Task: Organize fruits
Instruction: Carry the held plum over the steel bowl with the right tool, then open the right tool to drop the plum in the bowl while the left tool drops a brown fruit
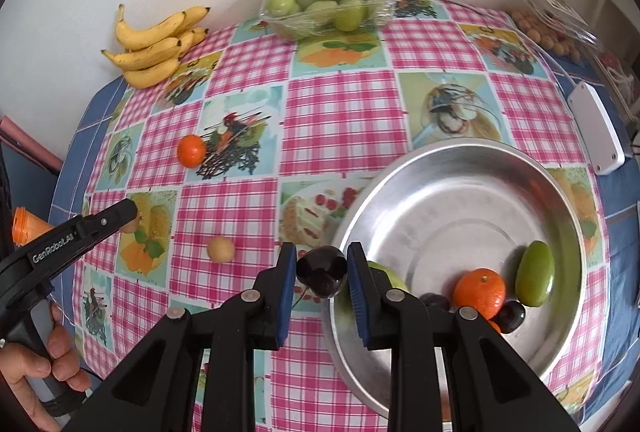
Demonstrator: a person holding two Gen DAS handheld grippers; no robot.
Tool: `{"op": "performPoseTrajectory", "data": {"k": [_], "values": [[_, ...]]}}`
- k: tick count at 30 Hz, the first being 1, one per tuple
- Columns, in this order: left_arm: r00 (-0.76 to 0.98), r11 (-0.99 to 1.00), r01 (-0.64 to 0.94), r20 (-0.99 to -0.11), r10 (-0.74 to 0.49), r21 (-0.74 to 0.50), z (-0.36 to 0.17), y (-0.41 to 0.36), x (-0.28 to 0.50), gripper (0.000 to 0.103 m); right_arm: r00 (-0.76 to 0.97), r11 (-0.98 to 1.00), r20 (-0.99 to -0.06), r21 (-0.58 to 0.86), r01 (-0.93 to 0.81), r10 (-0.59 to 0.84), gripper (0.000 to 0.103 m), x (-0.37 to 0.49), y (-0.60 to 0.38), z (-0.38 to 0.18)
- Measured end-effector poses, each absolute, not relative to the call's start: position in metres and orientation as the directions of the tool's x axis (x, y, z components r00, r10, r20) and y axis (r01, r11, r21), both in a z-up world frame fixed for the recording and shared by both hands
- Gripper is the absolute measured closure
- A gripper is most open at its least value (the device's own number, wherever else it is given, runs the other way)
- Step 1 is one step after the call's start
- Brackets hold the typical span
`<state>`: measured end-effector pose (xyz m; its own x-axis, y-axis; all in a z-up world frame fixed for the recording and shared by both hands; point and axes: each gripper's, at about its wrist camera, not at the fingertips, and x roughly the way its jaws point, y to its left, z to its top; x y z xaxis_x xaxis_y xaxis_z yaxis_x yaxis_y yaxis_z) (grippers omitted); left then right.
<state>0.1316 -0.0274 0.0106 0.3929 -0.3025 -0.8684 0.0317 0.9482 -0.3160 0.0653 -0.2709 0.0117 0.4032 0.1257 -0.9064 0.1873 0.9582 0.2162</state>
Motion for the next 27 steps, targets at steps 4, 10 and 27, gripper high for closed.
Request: {"op": "performPoseTrajectory", "data": {"k": [4,10,27], "values": [[0.388,0.946,0.082,-0.864,-0.32,-0.313,0.017,-0.047,0.126,0.076,0.406,0.947,-0.906,0.225,0.23,0.117,0.076,0.059,-0.291,0.011],[0.359,0.934,0.194,-0.865,-0.351,-0.299,0.021,-0.094,0.11,0.076,0.406,0.92,-0.908,0.239,0.312,0.098,0.076,0.047,-0.326,0.008],[0.27,0.834,0.506,-0.877,-0.398,-0.222,0.01,-0.217,0.05,0.075,0.444,0.836,-0.892,0.301,0.458,0.079,0.076,0.012,-0.401,0.003]]}}
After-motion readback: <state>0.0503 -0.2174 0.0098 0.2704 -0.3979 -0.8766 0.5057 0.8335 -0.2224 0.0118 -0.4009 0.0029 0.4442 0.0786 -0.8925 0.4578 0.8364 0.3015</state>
